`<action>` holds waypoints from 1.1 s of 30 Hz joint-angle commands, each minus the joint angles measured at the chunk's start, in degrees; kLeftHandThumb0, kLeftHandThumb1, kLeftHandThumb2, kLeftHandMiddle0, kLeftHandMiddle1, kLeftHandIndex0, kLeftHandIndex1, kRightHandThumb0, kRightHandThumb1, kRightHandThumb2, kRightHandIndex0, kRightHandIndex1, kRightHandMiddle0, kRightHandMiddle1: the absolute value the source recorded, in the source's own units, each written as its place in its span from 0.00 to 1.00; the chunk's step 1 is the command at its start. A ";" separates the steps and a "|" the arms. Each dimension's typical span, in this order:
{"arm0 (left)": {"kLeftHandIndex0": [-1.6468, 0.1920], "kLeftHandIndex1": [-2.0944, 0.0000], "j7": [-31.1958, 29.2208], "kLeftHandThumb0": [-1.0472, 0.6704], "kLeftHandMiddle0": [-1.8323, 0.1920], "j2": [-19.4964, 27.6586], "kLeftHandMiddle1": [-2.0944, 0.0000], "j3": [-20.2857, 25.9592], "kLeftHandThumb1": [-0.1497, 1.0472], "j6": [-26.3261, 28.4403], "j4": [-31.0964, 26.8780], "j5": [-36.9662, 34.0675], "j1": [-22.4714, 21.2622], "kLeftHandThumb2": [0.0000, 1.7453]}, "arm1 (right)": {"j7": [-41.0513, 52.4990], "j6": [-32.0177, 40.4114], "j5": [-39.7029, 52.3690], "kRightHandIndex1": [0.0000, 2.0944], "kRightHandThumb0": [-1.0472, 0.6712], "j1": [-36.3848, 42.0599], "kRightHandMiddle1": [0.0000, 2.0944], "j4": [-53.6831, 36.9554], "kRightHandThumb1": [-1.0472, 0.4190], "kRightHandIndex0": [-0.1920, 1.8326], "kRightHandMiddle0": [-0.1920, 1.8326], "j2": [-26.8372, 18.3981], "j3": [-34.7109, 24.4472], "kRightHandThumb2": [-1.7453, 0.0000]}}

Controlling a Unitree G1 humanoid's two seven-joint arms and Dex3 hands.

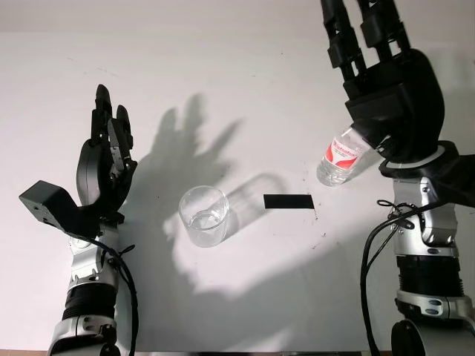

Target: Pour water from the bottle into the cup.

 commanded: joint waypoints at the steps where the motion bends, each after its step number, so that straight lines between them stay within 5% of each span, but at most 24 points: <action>1: 1.00 1.00 -0.08 0.18 1.00 -0.69 1.00 0.04 1.00 -0.64 1.03 0.14 0.02 0.41 | 0.16 3.63 4.56 0.00 0.05 -2.17 0.00 -1.98 0.01 0.00 0.00 -1.29 -2.44 0.96; 7: 1.00 1.00 0.00 0.18 1.00 -0.88 1.00 0.14 1.00 -0.58 1.36 -0.12 -0.25 0.42 | 4.71 5.01 11.89 0.00 0.14 -5.52 0.00 2.15 0.00 0.00 0.00 -2.85 -9.26 0.94; 16: 1.00 1.00 -1.27 0.18 1.00 -0.76 1.00 0.75 1.00 -1.33 1.80 -0.91 -0.17 0.43 | -7.32 -11.45 -6.31 0.00 0.12 -1.52 0.00 0.68 0.00 0.00 0.00 -3.39 -12.70 0.90; 33: 1.00 1.00 -2.83 0.18 1.00 0.01 1.00 1.51 1.00 -1.12 2.15 -1.39 -0.25 0.42 | -17.02 -5.26 -16.70 0.00 0.05 17.21 0.00 -4.67 0.04 0.00 0.00 -5.21 -9.60 0.97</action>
